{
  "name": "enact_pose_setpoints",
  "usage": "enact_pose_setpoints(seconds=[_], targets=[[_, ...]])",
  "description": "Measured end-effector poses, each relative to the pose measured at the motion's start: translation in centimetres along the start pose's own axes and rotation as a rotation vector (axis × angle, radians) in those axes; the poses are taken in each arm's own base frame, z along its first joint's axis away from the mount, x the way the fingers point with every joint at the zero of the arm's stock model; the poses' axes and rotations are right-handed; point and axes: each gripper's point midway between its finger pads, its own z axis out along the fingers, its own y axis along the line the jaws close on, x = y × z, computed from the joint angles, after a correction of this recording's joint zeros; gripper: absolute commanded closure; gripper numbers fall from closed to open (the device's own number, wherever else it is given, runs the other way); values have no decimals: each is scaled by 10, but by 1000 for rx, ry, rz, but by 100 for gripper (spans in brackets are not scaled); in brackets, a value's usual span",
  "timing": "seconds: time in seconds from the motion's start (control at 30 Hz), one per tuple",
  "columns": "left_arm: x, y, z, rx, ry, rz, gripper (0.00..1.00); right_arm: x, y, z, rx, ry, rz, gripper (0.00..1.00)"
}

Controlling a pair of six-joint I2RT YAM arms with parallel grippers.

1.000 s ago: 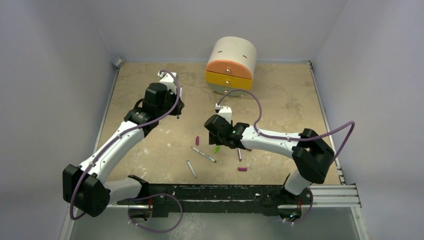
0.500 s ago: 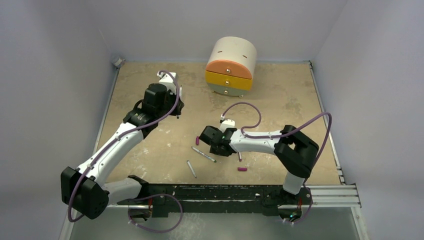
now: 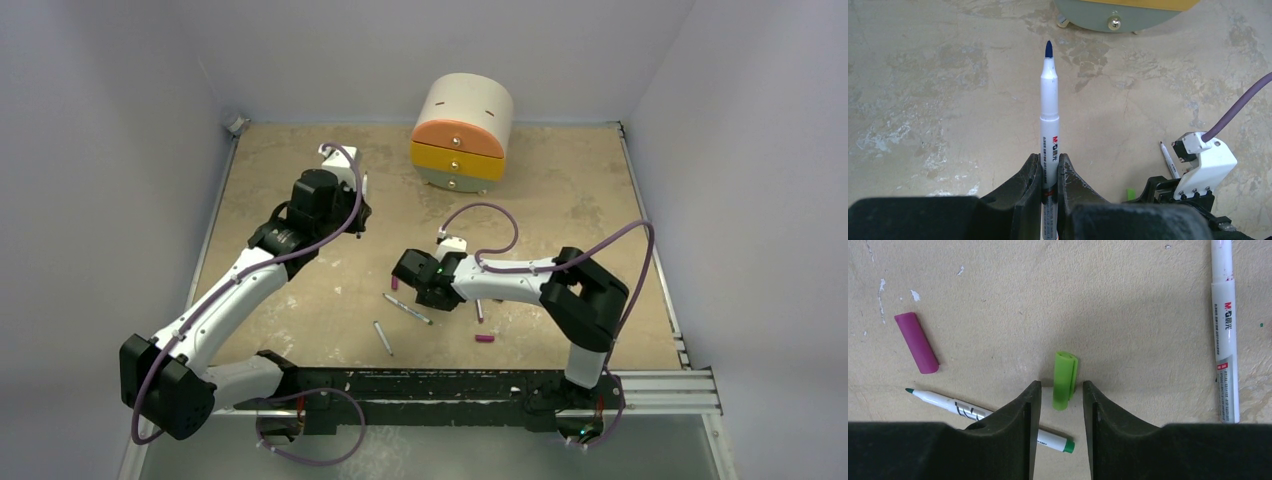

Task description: Insert the pens into the pen caps

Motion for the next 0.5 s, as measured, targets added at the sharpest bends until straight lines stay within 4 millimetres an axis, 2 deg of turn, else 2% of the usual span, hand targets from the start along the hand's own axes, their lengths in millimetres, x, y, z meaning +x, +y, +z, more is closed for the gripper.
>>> enact_pose_setpoints(seconds=[0.17, 0.4, 0.5], targets=[[0, 0, 0, 0, 0, 0, 100, 0, 0, 1, 2, -2, -19, 66], [0, 0, 0, 1, 0, 1, 100, -3, 5, 4, -5, -15, -63, 66], [0, -1, 0, 3, 0, 1, 100, -4, 6, 5, -13, -21, -74, 74]])
